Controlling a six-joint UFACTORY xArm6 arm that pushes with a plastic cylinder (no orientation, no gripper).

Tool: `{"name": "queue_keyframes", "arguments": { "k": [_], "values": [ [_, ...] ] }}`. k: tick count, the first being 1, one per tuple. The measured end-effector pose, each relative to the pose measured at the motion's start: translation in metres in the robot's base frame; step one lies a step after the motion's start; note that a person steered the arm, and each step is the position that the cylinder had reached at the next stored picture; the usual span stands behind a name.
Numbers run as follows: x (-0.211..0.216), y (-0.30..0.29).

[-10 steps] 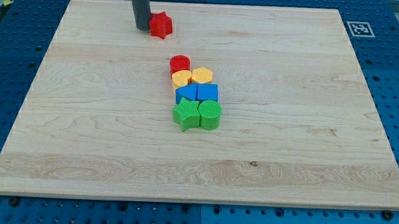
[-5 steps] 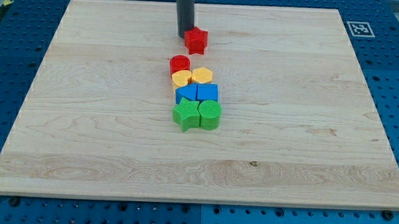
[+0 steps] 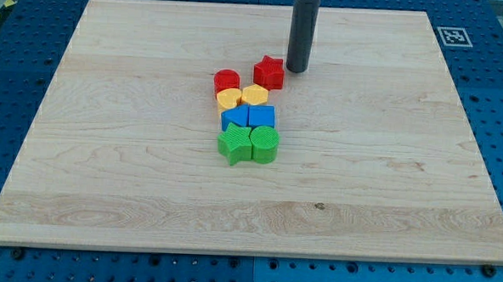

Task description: Slide the red star into the yellow hexagon

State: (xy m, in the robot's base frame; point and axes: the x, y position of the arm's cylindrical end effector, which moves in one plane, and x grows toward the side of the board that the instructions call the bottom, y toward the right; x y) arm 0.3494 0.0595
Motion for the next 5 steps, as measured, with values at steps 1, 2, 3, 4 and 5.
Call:
{"name": "queue_keyframes", "arguments": {
  "k": [1,2,3,4,5],
  "values": [
    [0.006,-0.008],
    [-0.005,-0.017],
    [-0.016,-0.021],
    [0.003,-0.021],
    [0.003,-0.021]
  ]
}}
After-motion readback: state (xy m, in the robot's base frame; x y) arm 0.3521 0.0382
